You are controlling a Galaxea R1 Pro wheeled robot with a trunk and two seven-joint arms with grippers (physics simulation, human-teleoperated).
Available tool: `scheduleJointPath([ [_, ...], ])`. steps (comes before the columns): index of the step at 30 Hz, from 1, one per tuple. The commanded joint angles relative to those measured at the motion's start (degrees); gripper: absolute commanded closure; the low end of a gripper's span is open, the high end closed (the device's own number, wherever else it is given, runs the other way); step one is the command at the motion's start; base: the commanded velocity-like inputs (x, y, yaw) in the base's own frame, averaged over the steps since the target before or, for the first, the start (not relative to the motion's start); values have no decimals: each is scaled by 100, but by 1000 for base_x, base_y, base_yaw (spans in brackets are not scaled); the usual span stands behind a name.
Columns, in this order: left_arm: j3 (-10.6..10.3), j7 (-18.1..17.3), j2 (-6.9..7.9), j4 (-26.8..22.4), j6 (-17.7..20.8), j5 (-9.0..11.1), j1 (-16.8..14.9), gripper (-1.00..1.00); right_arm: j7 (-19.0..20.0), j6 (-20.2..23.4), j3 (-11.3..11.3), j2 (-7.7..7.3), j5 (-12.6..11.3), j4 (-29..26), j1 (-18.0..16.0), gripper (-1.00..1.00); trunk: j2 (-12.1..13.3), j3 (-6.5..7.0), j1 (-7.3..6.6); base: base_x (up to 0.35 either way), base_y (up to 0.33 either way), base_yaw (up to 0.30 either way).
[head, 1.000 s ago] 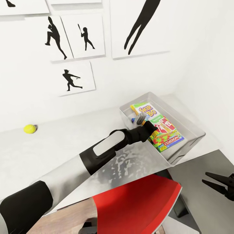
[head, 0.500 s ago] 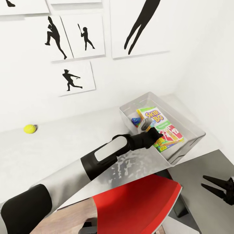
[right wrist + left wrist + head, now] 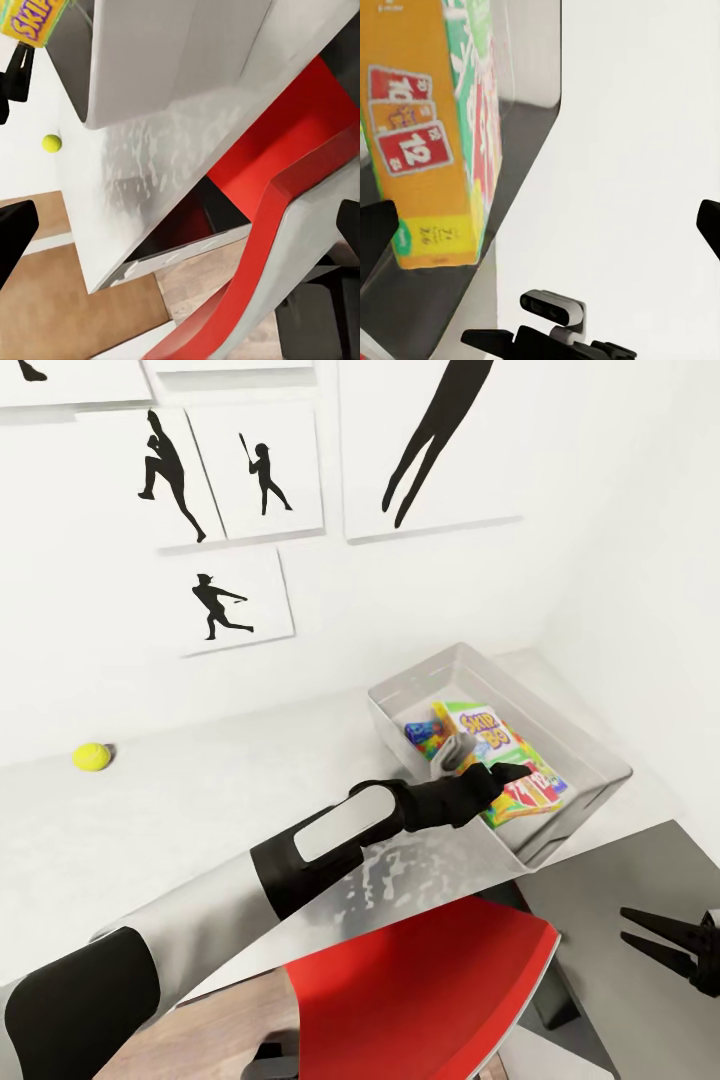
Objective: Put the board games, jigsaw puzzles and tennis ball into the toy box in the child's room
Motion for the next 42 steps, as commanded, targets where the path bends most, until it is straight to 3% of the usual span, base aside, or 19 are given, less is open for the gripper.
scheduleJointPath([
  [1,-3,30,-2,-3,2,47,-6,-100,31,14,-9,-2,24,-4,6,-100,-10,-8,4,0,0,0],
  [14,28,29,-2,-25,24,33,48,-100,39,14,-9,-10,24,-4,6,-100,-10,-8,4,0,0,0],
  [21,23,-631,-2,-240,88,33,63,-100,40,14,-9,-9,24,-4,6,-100,-10,-8,4,0,0,0],
  [25,16,-811,-2,-535,150,31,71,-100,40,14,-9,-9,24,-4,6,-100,-10,-8,4,0,0,0],
  [38,6,-839,180,-1182,325,-30,90,-100,40,14,-9,-2,32,-4,6,-100,-10,-8,4,0,0,0],
  [42,-1,-840,294,-1314,381,-36,90,-100,40,14,-9,-4,32,-4,6,-100,-10,-8,4,-43,9,0],
])
